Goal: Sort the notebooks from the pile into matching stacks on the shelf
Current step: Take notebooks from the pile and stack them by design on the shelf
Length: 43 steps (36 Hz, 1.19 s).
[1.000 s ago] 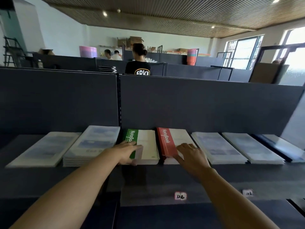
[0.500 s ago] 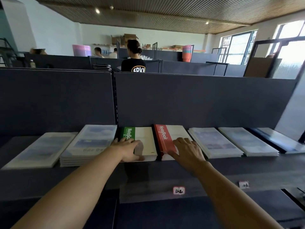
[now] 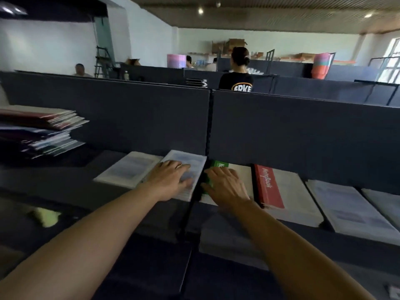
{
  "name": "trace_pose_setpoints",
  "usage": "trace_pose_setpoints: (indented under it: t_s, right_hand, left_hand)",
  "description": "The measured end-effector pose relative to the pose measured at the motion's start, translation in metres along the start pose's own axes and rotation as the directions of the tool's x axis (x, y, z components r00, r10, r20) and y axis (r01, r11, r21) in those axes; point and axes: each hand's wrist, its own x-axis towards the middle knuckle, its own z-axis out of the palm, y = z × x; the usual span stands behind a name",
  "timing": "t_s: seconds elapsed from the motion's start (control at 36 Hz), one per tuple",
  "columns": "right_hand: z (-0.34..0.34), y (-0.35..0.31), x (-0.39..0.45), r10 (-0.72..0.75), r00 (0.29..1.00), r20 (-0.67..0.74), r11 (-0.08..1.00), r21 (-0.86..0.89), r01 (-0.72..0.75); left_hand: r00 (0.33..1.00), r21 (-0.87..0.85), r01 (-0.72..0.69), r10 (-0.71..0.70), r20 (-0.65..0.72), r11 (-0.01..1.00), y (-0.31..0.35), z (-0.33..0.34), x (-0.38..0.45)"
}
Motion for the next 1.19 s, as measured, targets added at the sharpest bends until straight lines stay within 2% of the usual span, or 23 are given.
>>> trace_pose_setpoints:
  t_s: [0.14, 0.28, 0.53, 0.81, 1.03, 1.19]
  right_hand:
    - [0.006, -0.053, 0.029, -0.108, 0.994, -0.001, 0.994, 0.002, 0.108]
    - [0.012, -0.111, 0.057, -0.19, 0.981, 0.039, 0.981, 0.044, 0.188]
    - [0.012, -0.231, 0.113, -0.262, 0.965, 0.002, 0.964, 0.044, 0.262]
    - [0.006, -0.33, 0.179, -0.251, 0.967, -0.042, 0.968, -0.024, 0.251]
    - [0.014, -0.362, 0.236, -0.192, 0.98, -0.058, 0.981, -0.032, 0.191]
    - [0.021, -0.374, 0.29, -0.201, 0.975, -0.093, 0.979, -0.053, 0.197]
  left_hand:
    - [0.991, -0.015, 0.135, -0.135, -0.014, 0.991, -0.062, -0.009, -0.04]
    - [0.96, 0.048, 0.275, -0.272, -0.072, 0.96, -0.122, -0.018, -0.082]
    - [0.907, 0.052, 0.41, -0.401, -0.125, 0.911, -0.241, -0.04, -0.153]
    - [0.891, 0.093, 0.443, -0.426, -0.159, 0.892, -0.346, -0.057, -0.192]
    - [0.892, 0.091, 0.43, -0.407, -0.197, 0.898, -0.405, -0.053, -0.173]
    - [0.883, 0.091, 0.432, -0.4, -0.246, 0.897, -0.441, -0.053, -0.136]
